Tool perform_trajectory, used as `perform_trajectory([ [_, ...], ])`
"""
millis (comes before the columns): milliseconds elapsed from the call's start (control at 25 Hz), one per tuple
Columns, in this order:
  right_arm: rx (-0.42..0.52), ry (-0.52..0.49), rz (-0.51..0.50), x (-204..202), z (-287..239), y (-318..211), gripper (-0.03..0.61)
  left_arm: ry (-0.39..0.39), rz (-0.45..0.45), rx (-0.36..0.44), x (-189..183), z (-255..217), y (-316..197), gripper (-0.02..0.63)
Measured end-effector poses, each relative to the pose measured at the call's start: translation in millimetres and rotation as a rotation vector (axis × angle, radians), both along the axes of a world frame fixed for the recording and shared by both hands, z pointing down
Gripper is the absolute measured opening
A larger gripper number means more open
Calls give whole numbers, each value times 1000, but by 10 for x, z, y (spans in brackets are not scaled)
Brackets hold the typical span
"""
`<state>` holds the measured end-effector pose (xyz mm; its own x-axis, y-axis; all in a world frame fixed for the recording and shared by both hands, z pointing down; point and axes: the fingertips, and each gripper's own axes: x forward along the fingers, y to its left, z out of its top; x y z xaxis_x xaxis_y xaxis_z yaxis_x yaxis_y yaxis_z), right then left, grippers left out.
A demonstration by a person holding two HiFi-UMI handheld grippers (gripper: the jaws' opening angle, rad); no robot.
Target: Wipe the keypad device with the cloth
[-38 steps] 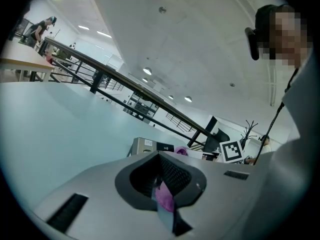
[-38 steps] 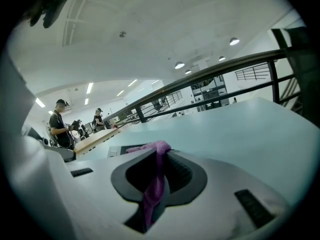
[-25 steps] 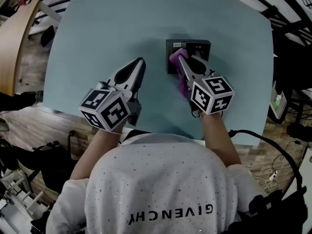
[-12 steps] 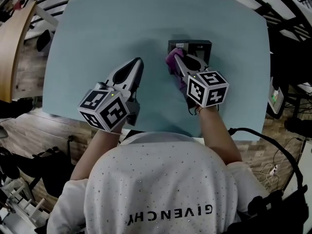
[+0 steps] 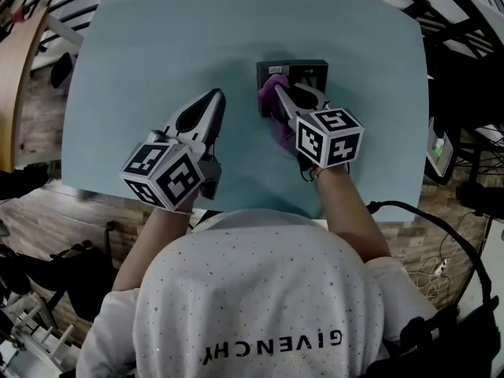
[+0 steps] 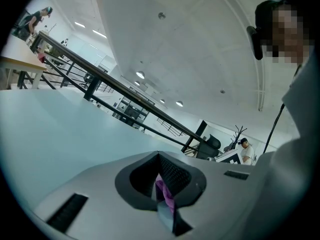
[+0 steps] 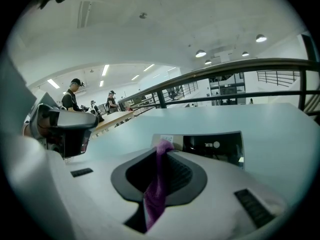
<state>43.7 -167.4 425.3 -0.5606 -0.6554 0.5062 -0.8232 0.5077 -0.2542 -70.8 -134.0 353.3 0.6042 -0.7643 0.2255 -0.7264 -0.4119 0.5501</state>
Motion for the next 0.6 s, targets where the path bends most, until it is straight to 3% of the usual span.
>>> perform_trajectory([
  [600,-27,-4,72,535,38,-65,38,-14,-43,-14,128,20,-14,0],
])
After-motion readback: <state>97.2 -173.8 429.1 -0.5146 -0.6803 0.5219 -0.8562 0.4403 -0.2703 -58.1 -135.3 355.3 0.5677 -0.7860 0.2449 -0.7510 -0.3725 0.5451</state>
